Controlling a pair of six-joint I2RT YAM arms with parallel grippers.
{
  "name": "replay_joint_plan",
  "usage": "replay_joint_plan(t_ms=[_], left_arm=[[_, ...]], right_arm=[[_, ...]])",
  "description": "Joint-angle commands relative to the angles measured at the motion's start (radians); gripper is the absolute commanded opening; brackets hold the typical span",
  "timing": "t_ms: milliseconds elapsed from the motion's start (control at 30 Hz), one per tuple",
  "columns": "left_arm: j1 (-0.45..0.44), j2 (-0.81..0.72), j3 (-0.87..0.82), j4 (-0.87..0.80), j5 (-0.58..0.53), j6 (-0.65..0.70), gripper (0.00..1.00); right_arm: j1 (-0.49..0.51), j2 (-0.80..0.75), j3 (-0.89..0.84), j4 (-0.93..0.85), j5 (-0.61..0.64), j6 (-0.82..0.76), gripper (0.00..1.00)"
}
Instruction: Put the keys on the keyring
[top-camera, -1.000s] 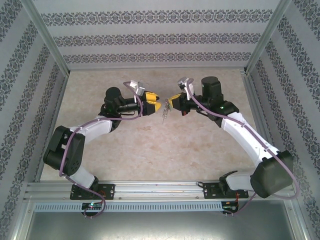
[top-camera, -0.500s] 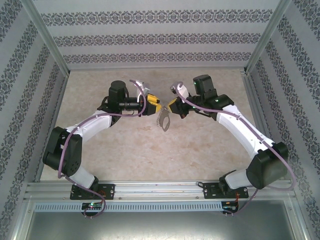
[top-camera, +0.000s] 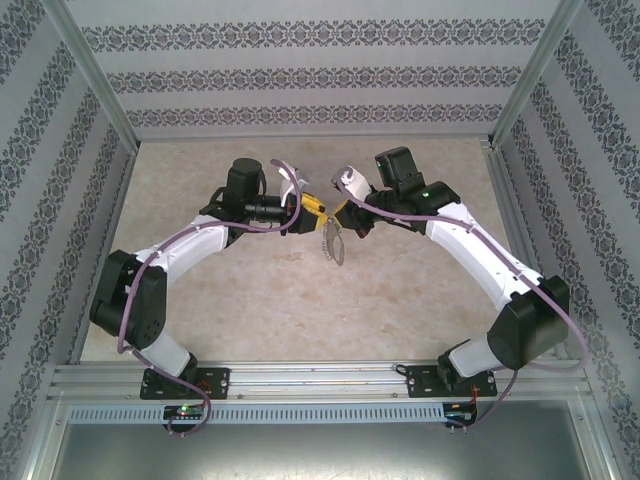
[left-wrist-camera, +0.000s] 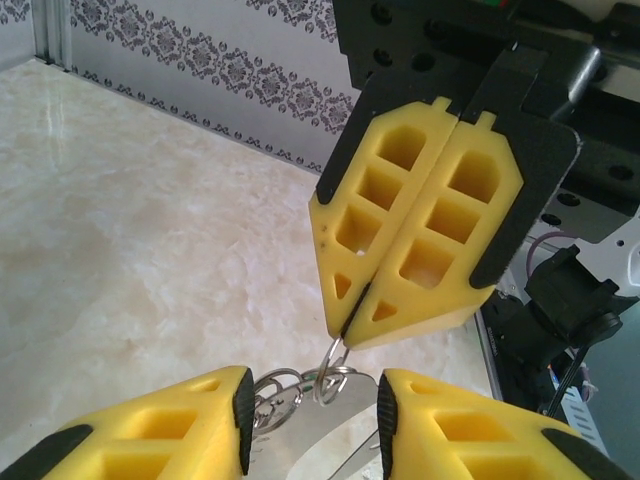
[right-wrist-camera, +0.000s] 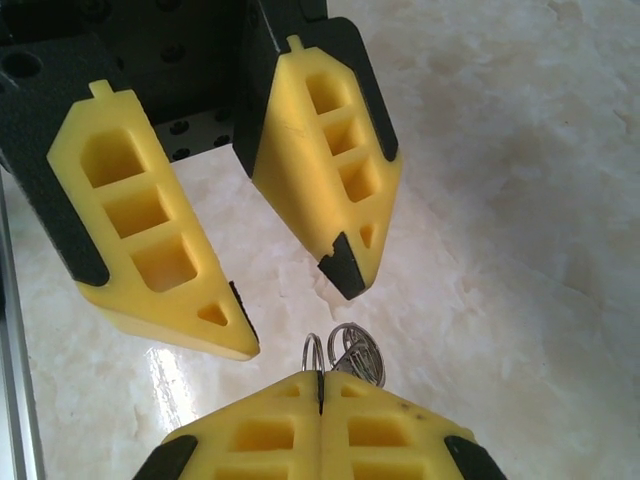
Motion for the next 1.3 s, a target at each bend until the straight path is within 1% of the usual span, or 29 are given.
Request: replay_joint_plan(t_ms=[0,433,533,633,833,867,1000,1100,1167,1200,1233,1267], left_arm=[[-0.01,0.009,0.024,-0.025,0.03,0.03,0.38],[-0.031,0.048,0.049,-0.006,0.038,0.02,0.39],[-0.035,0.05,0.049,0.006,0.041,0.016,0.37],[-0.037,0.053,0.042,0.036,0.049,-0.003,0.33],[-0.039,0.058,0.03,0.078,0.063,-0.025,0.19],[-0.039,0.056,0.029,0.088,0.063,-0.03,0.18],[-0.039,0.058,0.016,0.155,0.075,-0.073,0.11],[-0.041,0.063,0.011,0.205,0.085,-0.107,0.0],[-0.045,0.064,0.001,0.249,0.081,-0.134,0.0],[-0.045,0.064,-0.005,0.268,0.08,-0.145,0.0],[-0.046,0.062,-0.011,0.292,0.077,-0.156,0.0],[-0.045,0.06,-0.021,0.314,0.071,-0.167,0.0]], right_arm=[[0.006,0.011,0.038,-0.012,0.015,-0.021,0.0],[0.007,0.0,0.034,0.008,-0.024,-0.019,0.0],[0.007,0.0,0.034,0.01,-0.023,-0.015,0.0],[0.007,0.002,0.034,0.011,-0.022,-0.015,0.0],[0.005,0.006,0.031,0.02,-0.018,-0.01,0.0],[0.006,0.005,0.03,0.021,-0.019,-0.01,0.0],[0.005,0.004,0.03,0.023,-0.023,-0.008,0.0],[0.005,-0.004,0.027,0.033,-0.03,-0.001,0.0],[0.001,-0.014,0.022,0.052,-0.017,0.026,0.0],[-0.006,-0.022,0.014,0.066,-0.018,0.039,0.01],[-0.014,-0.033,0.002,0.087,-0.023,0.061,0.11],[-0.027,-0.048,-0.015,0.112,-0.019,0.091,0.24]])
